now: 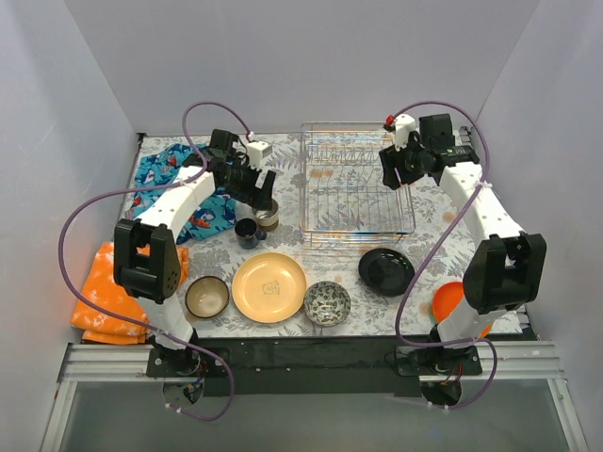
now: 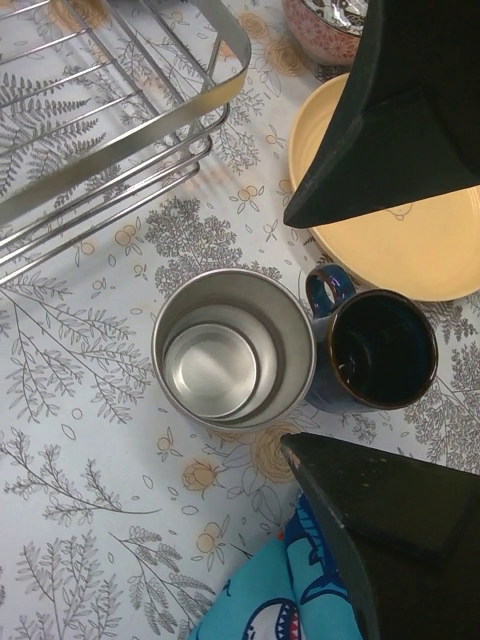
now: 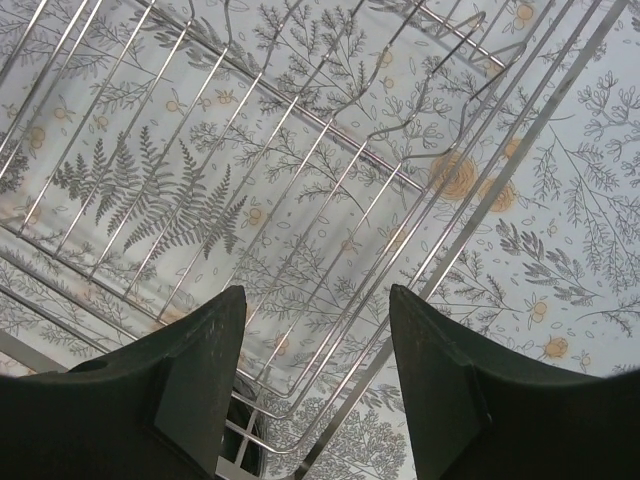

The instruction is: Load the mixed dishes into the dish rack

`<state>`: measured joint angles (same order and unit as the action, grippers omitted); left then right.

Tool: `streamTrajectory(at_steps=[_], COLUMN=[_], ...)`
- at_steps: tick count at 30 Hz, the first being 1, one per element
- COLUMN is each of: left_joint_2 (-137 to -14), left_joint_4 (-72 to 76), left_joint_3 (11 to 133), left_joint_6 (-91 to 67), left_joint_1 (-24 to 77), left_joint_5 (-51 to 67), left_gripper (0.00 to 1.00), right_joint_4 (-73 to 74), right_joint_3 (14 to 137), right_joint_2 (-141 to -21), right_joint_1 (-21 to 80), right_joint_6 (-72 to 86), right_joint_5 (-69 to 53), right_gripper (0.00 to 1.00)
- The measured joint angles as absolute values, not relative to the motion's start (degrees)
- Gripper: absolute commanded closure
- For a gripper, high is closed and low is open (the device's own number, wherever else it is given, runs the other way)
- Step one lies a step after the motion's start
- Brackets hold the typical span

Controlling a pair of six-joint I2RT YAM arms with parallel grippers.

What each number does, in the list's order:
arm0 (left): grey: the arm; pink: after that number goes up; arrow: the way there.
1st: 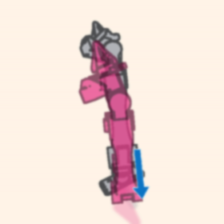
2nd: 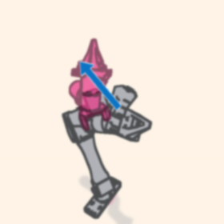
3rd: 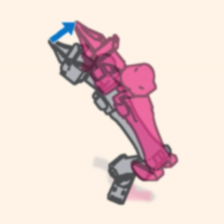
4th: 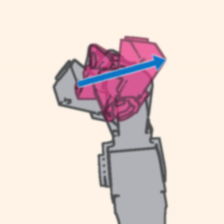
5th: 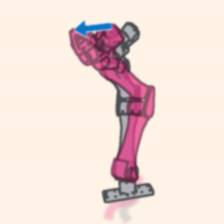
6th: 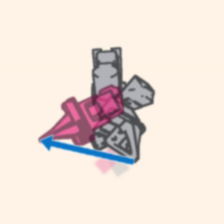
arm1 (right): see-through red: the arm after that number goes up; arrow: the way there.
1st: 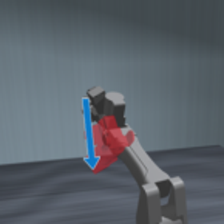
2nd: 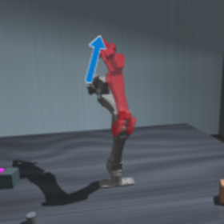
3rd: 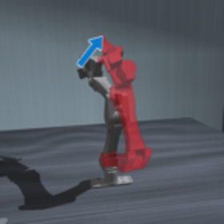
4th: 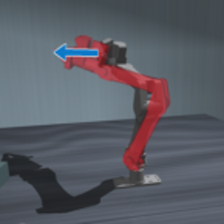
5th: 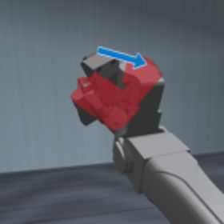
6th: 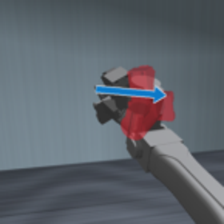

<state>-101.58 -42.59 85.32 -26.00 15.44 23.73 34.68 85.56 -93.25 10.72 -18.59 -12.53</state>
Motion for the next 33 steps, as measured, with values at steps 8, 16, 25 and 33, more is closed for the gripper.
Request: streamTrajectory(at_steps=[8, 16, 25, 33], left_joint_2=[-106.69, -109.82, -110.43, -105.93], left_joint_4=[-45.65, -45.87, -44.97, -41.12], left_joint_3=[87.39, 87.44, 88.64, 87.81], left_joint_6=[-24.80, -24.29, -24.29, -22.90], left_joint_1=[18.94, 22.13, 23.38, 23.38], left_joint_5=[24.01, 21.47, 14.26, 9.17], left_gripper=[0.31, 0.71, 1.00, 1.00], right_joint_4=[34.02, 33.23, 32.84, 32.08], right_joint_3=[85.56, 79.59, 77.78, 85.23], right_joint_2=[-94.43, -91.05, -88.86, -92.95], right_joint_1=[9.91, 9.91, 9.93, 9.72], right_joint_6=[-17.98, -18.39, -18.11, -8.29], right_joint_5=[-15.84, -16.53, -17.17, -33.06], right_gripper=[0.34, 0.34, 0.32, 0.18])
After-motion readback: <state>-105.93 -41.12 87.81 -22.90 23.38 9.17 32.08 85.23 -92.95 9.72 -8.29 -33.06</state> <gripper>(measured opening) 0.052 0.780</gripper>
